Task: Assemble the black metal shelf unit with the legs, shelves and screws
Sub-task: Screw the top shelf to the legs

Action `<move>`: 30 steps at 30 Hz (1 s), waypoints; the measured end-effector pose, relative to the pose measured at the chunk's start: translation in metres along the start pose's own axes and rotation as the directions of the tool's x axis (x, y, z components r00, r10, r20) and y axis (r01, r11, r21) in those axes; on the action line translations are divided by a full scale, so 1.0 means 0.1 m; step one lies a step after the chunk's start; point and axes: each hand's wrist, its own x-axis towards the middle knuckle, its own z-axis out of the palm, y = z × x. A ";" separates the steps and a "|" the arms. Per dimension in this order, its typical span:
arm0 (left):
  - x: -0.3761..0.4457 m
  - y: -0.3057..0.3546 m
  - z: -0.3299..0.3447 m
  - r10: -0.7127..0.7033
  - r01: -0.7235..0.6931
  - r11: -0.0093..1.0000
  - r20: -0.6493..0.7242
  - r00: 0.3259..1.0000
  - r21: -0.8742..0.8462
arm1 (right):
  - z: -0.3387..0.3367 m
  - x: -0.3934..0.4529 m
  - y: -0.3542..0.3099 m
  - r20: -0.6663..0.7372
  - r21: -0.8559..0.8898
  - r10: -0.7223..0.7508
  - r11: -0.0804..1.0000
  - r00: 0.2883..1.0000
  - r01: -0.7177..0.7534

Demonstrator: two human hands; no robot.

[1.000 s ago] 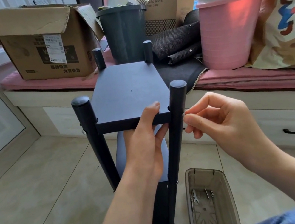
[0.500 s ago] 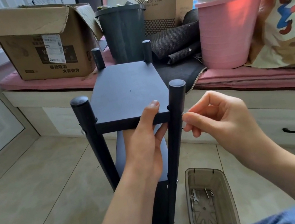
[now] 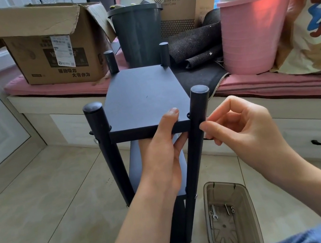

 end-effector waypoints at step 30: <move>-0.01 0.01 0.01 -0.018 0.018 1.000 0.003 1.000 0.013 | 0.01 -0.04 0.04 -0.042 -0.231 -0.099 0.969 0.994 0.087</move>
